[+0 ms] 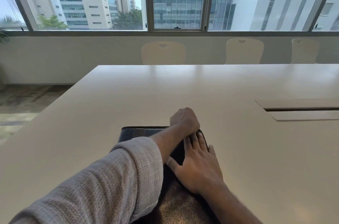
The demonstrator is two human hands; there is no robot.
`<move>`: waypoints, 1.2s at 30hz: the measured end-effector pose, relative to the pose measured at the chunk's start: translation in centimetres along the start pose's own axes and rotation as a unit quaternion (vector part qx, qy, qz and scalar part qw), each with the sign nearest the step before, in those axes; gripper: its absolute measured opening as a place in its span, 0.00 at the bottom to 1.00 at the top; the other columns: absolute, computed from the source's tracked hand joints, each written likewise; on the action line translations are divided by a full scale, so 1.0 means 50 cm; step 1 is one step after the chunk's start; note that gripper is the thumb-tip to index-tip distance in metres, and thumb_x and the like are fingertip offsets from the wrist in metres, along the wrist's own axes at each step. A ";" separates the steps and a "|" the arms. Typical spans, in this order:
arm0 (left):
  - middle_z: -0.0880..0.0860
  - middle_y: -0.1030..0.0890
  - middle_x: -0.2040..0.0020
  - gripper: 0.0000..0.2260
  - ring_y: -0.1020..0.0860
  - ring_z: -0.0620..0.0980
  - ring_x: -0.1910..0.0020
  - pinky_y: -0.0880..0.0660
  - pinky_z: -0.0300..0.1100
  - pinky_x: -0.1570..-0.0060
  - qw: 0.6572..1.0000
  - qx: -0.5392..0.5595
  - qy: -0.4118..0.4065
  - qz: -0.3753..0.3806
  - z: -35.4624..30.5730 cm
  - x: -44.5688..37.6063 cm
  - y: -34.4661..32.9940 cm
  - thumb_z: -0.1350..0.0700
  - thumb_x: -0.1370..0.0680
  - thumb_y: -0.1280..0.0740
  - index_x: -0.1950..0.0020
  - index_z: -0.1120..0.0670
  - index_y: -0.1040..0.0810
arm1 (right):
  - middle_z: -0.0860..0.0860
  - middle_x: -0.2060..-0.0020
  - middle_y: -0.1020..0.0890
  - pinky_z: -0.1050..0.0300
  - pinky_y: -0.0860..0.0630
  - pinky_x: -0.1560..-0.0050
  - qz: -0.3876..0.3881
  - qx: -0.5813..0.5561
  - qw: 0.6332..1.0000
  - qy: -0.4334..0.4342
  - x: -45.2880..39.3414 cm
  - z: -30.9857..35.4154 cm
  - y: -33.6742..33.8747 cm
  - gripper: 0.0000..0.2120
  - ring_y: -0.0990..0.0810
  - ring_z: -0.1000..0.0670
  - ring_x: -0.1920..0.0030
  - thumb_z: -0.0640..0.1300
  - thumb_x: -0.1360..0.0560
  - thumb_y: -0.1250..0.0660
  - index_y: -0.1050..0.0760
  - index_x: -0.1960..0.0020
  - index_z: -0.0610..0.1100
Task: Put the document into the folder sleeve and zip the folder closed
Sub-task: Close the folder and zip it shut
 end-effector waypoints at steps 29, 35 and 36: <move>0.51 0.26 0.67 0.12 0.23 0.54 0.63 0.30 0.43 0.66 0.995 0.004 0.077 -0.064 0.170 -0.018 0.072 0.54 0.29 0.27 0.67 0.55 0.28 | 0.53 0.21 0.60 0.44 0.60 0.24 -0.002 -0.009 1.000 -0.030 -0.007 -0.007 -0.010 0.54 0.65 0.53 0.23 0.82 0.38 0.65 0.61 0.21 0.51; 0.53 0.22 0.64 0.10 0.20 0.55 0.60 0.28 0.43 0.65 0.993 0.010 0.094 -0.064 0.223 -0.011 0.098 0.54 0.28 0.27 0.63 0.57 0.25 | 0.53 0.21 0.60 0.45 0.60 0.24 -0.001 -0.004 1.000 -0.031 -0.007 -0.009 -0.012 0.55 0.64 0.52 0.23 0.82 0.39 0.66 0.62 0.21 0.51; 0.53 0.22 0.64 0.10 0.20 0.55 0.61 0.28 0.43 0.65 0.993 0.010 0.099 -0.066 0.233 -0.010 0.103 0.53 0.28 0.27 0.63 0.57 0.25 | 0.53 0.21 0.60 0.45 0.60 0.24 -0.001 -0.002 1.000 -0.031 -0.006 -0.009 -0.012 0.55 0.64 0.52 0.23 0.82 0.39 0.66 0.62 0.21 0.51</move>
Point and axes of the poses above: each hand's wrist, its own x-axis away from the middle knuckle, its own y-axis out of the back of the hand, z = x × y, the point moved 5 cm from there along -x, towards the middle knuckle
